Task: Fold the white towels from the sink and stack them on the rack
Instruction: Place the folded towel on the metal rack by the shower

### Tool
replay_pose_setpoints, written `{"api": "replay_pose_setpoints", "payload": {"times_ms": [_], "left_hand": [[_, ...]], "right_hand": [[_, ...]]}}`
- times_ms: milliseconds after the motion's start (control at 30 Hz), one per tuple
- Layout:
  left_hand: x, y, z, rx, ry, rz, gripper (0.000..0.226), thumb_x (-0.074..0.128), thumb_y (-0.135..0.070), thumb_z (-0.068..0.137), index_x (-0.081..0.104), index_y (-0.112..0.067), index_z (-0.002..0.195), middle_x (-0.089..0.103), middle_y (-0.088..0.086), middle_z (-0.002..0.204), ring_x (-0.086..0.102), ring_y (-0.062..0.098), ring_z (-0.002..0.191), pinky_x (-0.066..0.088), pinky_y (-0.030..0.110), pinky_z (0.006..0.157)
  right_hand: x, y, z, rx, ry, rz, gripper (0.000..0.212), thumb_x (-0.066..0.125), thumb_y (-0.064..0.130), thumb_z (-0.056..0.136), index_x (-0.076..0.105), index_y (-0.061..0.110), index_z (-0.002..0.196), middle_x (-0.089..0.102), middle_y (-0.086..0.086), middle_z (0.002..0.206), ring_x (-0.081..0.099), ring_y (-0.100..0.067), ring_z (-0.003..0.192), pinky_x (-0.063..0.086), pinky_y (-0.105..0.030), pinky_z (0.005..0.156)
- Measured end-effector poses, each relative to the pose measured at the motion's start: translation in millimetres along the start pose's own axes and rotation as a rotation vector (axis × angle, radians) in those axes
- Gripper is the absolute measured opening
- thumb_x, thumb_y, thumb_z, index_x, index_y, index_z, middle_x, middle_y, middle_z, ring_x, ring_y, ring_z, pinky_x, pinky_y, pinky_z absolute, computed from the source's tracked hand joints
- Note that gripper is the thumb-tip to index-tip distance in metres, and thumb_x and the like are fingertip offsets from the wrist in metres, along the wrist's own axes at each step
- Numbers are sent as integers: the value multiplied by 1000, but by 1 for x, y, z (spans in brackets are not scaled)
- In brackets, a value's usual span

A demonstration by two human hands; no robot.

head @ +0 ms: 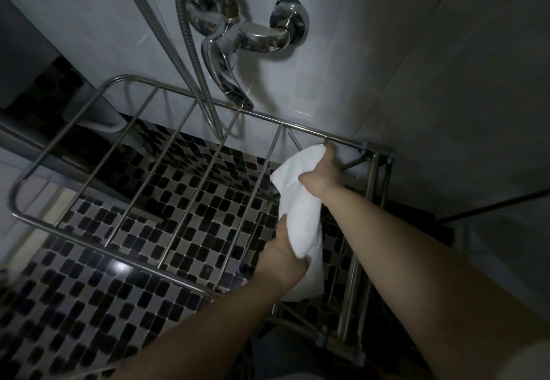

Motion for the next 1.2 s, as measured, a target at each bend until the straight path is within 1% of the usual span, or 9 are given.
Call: {"api": "replay_pose_setpoints", "payload": {"times_ms": [133, 367, 567, 700, 800, 900, 1033, 1133, 1200], "left_hand": [[4, 14, -1, -37, 38, -41, 112, 77, -40, 74, -2, -40, 154, 52, 5, 137, 56, 27, 120, 53, 43, 96], [9, 24, 6, -14, 57, -68, 100, 75, -41, 76, 10, -38, 152, 54, 1, 135, 52, 15, 106, 48, 31, 83], [7, 34, 0, -158, 147, -290, 110, 79, -72, 61, 32, -30, 151, 55, -5, 137, 57, 14, 112, 54, 32, 87], [-1, 36, -13, -224, 53, -465, 76, 75, -57, 79, 45, -26, 142, 62, -2, 129, 63, 16, 106, 54, 30, 80], [-7, 46, -31, -355, -55, -815, 40, 65, -33, 91, 54, -24, 129, 67, 2, 118, 65, 18, 100, 55, 33, 79], [-6, 52, -47, -480, 36, -1049, 23, 55, -25, 95, 64, -19, 116, 76, 7, 102, 71, 21, 88, 58, 34, 76], [-9, 48, -54, -571, 194, -1087, 18, 53, -23, 93, 67, -14, 96, 73, 4, 70, 65, 22, 76, 53, 34, 77], [-12, 45, -52, -615, 224, -1142, 18, 53, -14, 89, 67, -9, 100, 73, 10, 82, 65, 25, 82, 56, 37, 84], [-13, 47, -52, -633, 207, -1206, 25, 54, -9, 87, 67, -6, 107, 75, 12, 86, 66, 26, 85, 61, 36, 73]], "right_hand": [[-1, 0, 2, 35, -49, 35, 98, 65, 7, 83, 6, 38, 155, 45, -11, 145, 54, -35, 123, 51, -39, 90], [4, 0, 7, 17, -8, 10, 98, 60, 5, 86, -3, 36, 156, 42, -13, 144, 53, -34, 121, 45, -34, 77], [-4, 2, 4, -114, -38, -90, 102, 74, 23, 84, 5, 32, 158, 17, -13, 160, 42, -36, 136, 41, -35, 96], [-7, 2, 0, -154, -32, -149, 103, 76, 34, 83, 5, 31, 159, 8, -14, 163, 33, -34, 143, 39, -42, 108], [-10, 2, -4, -177, -52, -172, 100, 75, 39, 83, 10, 28, 158, 15, -14, 161, 29, -31, 145, 36, -41, 110], [-12, -1, -7, -156, -69, -181, 99, 74, 42, 82, 11, 29, 158, 21, -13, 158, 33, -31, 142, 37, -40, 108], [-10, 2, -10, -143, -47, -169, 99, 72, 38, 83, 10, 27, 158, 27, -14, 155, 32, -33, 142, 40, -44, 109], [-10, 7, -9, -137, -29, -203, 100, 72, 35, 84, 6, 28, 159, 27, -16, 154, 34, -34, 140, 42, -44, 108], [-10, 9, -8, -117, -3, -212, 102, 72, 34, 85, 2, 31, 159, 24, -17, 155, 36, -35, 139, 44, -47, 107]]}}
Point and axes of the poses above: each hand's wrist, its own z-axis towards the middle knuckle, its own x-axis out of the palm, y = z × x, the point moved 6 cm from there along z, towards the middle knuckle
